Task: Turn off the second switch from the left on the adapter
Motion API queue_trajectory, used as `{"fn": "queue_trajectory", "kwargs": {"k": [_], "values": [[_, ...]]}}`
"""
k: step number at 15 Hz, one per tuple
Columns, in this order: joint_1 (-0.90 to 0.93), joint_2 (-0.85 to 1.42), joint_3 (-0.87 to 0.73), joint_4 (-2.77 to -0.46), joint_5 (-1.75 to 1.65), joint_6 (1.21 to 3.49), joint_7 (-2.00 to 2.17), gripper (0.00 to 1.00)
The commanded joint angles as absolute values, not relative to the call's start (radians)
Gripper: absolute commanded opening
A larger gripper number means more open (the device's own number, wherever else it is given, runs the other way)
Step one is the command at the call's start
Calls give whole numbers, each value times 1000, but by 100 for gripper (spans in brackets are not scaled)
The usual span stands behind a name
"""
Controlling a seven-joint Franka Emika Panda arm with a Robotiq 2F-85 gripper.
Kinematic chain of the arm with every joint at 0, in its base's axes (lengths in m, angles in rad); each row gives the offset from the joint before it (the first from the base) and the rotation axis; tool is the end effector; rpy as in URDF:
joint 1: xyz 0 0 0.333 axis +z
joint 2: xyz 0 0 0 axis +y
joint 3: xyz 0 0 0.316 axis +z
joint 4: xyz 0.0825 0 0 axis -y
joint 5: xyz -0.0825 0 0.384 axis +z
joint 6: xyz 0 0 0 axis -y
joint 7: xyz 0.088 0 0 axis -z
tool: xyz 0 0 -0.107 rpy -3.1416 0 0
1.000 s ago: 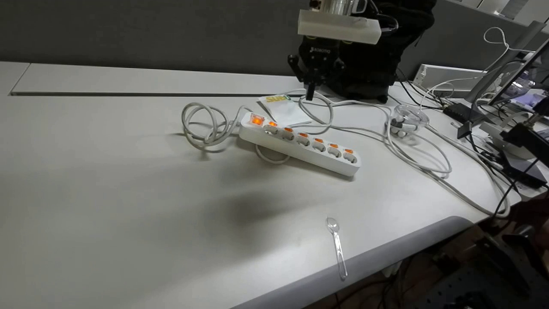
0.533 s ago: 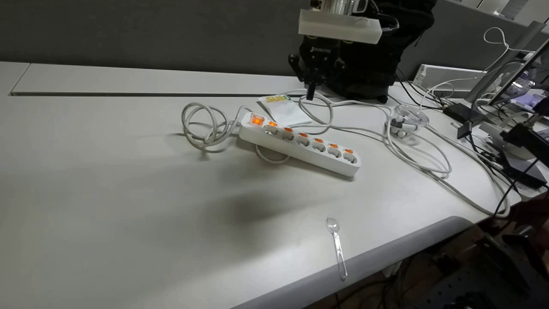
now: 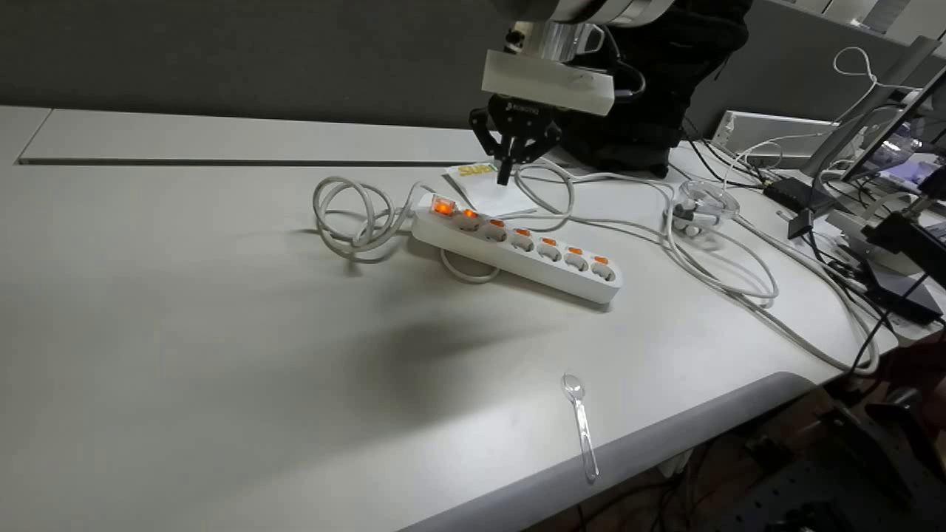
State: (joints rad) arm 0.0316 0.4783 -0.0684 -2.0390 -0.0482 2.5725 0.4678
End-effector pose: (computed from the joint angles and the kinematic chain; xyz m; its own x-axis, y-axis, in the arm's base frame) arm 0.6036 -0.0206 0.2108 0.8957 -0.4383 0.0753 -0.4413 -0.8969 0.0287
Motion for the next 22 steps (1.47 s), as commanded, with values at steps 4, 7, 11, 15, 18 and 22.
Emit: {"fn": "queue_trajectory", "kwargs": {"k": [4,7,11,15,18,22], "values": [[87,523,-67,-2041,20,2648,455,0],[104,528,-66,-2043,37,2659,457,0],[110,533,-71,-2042,58,2672,462,0],[106,536,-80,-2039,80,2666,471,0],[107,539,-96,-2034,87,2646,485,0],[103,551,-105,-2028,99,2633,483,0]]}}
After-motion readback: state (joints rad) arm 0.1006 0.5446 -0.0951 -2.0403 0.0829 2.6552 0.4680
